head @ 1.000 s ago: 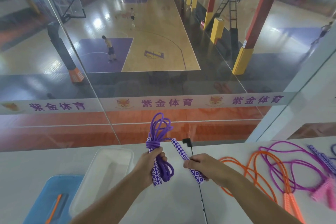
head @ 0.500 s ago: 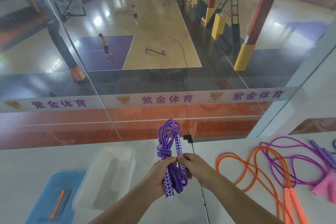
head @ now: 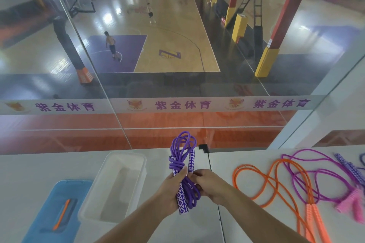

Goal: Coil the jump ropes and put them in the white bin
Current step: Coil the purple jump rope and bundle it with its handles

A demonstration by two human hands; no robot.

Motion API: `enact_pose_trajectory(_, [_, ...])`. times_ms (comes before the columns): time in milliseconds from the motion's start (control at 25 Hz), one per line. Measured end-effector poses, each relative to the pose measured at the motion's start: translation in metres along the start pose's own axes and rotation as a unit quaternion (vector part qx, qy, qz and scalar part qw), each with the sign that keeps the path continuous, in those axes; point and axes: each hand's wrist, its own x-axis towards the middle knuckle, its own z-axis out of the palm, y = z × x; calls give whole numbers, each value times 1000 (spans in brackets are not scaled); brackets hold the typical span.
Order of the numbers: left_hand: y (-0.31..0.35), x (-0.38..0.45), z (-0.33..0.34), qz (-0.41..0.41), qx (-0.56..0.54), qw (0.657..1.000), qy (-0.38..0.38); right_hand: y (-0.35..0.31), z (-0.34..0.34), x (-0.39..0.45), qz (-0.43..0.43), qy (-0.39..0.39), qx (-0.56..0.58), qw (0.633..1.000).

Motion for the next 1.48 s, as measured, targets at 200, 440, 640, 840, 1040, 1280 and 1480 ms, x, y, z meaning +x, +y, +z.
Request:
enact_pose_trajectory(200, [-1, 6, -11, 8, 27, 999, 32, 3, -4, -4, 3, -10, 59, 998])
enact_pose_trajectory(440, [2, 14, -19, 28, -14, 997, 69, 13, 3, -22, -92, 26, -89, 991])
enact_pose_trajectory(640, [4, 17, -11, 50, -20, 996, 77, 20, 16, -33, -165, 78, -213, 960])
enact_pose_trajectory(840, [6, 18, -12, 12, -10, 997, 76, 20, 9, -34, -215, 59, -283, 933])
enact_pose_trajectory(1040, [5, 20, -15, -15, 30, 996, 82, 25, 3, -32, -232, 40, -316, 919])
enact_pose_trajectory(1280, [13, 18, -25, -49, 60, 997, 20, 25, -2, -32, -226, -14, -327, 917])
enact_pose_trajectory(1480, [15, 18, -27, -69, 67, 995, -31, 27, -9, -27, -231, 23, -362, 903])
